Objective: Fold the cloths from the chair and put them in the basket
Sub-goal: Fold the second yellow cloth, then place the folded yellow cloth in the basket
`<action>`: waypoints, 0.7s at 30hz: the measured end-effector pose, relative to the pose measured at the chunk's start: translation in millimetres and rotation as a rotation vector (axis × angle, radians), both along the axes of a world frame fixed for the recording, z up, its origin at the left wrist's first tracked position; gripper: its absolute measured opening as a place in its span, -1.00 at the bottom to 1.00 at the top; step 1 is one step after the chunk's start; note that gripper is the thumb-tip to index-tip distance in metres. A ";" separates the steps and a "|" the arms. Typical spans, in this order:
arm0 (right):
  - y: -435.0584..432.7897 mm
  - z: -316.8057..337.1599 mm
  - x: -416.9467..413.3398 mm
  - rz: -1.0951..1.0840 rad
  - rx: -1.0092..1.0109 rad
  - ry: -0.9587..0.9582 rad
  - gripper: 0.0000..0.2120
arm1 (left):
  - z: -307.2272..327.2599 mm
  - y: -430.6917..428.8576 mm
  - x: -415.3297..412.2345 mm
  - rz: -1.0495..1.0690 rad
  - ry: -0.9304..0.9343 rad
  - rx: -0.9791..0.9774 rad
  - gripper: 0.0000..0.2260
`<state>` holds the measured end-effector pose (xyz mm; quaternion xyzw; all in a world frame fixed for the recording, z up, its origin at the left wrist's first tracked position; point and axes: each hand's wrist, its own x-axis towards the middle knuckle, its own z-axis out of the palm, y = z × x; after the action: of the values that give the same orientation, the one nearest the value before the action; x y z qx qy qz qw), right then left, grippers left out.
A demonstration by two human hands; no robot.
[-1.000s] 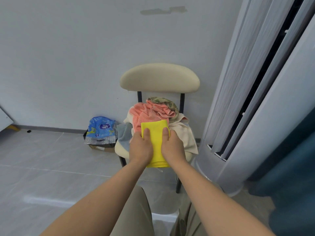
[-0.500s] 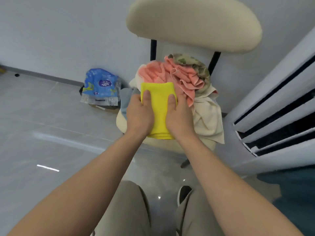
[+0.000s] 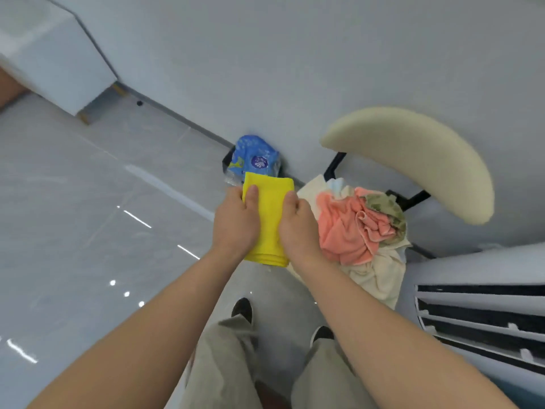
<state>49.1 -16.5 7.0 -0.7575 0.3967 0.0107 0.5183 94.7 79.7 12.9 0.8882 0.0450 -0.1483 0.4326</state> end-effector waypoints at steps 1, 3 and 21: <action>17.4 20.4 8.3 0.012 0.022 0.024 -0.48 | 20.3 20.0 5.0 0.004 0.003 0.017 -0.71; 54.4 51.1 27.1 0.069 0.044 0.058 -0.41 | 53.9 61.4 16.7 0.008 0.006 0.047 -0.70; 357.0 142.3 268.5 0.078 0.070 -0.161 -0.71 | 140.7 367.8 268.5 0.010 -0.106 0.129 -0.69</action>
<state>317.6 340.5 149.3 -0.7521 0.3233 -0.0162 0.5740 363.1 447.5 153.7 0.9206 0.0362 -0.0955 0.3768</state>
